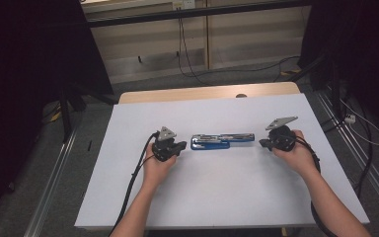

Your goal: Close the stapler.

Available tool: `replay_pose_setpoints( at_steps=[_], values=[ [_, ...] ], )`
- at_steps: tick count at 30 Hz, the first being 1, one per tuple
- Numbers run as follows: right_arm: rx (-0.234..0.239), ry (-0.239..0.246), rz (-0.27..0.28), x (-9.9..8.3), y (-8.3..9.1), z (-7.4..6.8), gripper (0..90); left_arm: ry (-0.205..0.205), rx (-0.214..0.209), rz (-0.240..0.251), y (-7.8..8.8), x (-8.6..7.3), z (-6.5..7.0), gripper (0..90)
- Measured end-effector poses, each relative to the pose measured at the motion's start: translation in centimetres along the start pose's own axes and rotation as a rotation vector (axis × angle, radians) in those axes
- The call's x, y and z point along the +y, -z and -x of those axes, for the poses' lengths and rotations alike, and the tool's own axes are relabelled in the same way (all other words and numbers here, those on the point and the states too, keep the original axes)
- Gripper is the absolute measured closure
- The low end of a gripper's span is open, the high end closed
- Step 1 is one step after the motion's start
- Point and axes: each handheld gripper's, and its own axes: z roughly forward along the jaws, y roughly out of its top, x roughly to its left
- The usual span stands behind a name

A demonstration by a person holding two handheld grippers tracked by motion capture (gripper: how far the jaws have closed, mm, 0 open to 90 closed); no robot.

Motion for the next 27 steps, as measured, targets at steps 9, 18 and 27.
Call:
replay_pose_setpoints(
  at_steps=[9,18,27],
  values=[
    [0.0,-0.002,-0.004,0.1,-0.5,0.2,90.0,-0.011,-0.011,0.001,-1.0,0.4,0.1,90.0],
    [0.012,0.012,-0.001,0.8,-1.1,-0.1,90.0,-0.026,-0.04,-0.014,-1.9,0.5,0.7,90.0],
    [0.026,0.019,-0.013,0.9,-1.2,-0.2,90.0,-0.031,-0.027,-0.011,-2.1,0.4,0.4,90.0]
  ],
)
